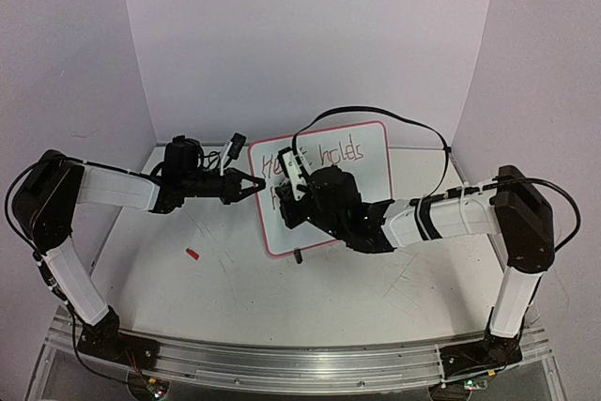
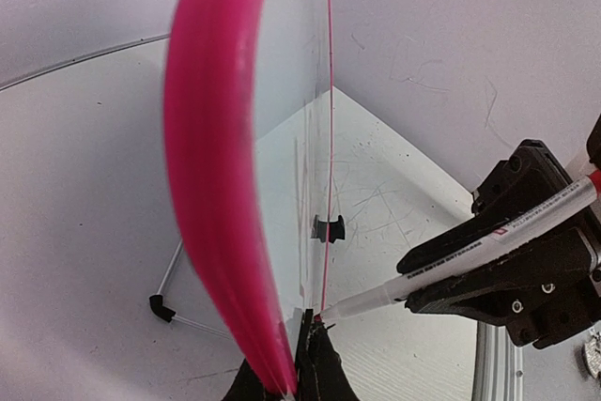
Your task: Write a sentence on the whiteboard
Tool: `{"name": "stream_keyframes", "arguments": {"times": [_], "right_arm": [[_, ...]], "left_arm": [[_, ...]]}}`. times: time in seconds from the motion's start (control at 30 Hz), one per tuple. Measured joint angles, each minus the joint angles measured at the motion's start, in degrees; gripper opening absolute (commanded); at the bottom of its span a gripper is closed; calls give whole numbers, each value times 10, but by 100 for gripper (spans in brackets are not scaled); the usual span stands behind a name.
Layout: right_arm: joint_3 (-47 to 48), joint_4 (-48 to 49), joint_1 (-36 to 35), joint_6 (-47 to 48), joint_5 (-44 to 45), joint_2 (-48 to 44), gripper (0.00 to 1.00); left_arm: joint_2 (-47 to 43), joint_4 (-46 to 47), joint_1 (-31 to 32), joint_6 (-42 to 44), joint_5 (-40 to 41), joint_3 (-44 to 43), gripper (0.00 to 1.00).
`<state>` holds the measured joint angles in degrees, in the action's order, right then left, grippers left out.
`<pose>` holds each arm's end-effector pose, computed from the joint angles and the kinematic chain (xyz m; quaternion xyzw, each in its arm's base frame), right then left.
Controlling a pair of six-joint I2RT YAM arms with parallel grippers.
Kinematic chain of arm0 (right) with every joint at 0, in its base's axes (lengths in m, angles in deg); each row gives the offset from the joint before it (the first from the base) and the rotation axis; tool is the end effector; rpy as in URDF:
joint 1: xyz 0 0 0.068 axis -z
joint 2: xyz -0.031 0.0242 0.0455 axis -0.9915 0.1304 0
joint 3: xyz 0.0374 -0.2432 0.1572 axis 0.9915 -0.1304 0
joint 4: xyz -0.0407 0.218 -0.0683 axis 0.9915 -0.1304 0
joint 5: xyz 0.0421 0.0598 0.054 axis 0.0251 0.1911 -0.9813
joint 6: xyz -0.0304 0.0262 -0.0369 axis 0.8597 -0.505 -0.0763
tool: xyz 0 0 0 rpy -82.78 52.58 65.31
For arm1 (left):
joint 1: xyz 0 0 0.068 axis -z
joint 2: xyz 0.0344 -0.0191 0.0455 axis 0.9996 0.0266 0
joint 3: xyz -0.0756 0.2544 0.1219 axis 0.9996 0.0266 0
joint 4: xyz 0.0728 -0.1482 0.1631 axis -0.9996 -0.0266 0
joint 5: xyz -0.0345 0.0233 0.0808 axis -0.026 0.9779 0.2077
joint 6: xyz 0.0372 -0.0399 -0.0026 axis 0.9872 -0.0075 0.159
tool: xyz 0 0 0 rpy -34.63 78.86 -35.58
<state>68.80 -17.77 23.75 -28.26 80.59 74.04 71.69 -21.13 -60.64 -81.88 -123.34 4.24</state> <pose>0.2238 0.3519 0.2741 -0.3037 0.7127 0.2314 0.5885 0.2938 -0.1831 0.2562 0.3237 0.7177 -0.4572 0.4136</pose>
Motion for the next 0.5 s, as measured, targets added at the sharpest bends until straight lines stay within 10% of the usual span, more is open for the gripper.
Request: {"name": "stream_keyframes", "arguments": {"times": [0.5], "right_arm": [[-37, 3, 0, -17, -10, -6, 0]], "left_arm": [[0, -2, 0, 0, 0, 0, 0]]}}
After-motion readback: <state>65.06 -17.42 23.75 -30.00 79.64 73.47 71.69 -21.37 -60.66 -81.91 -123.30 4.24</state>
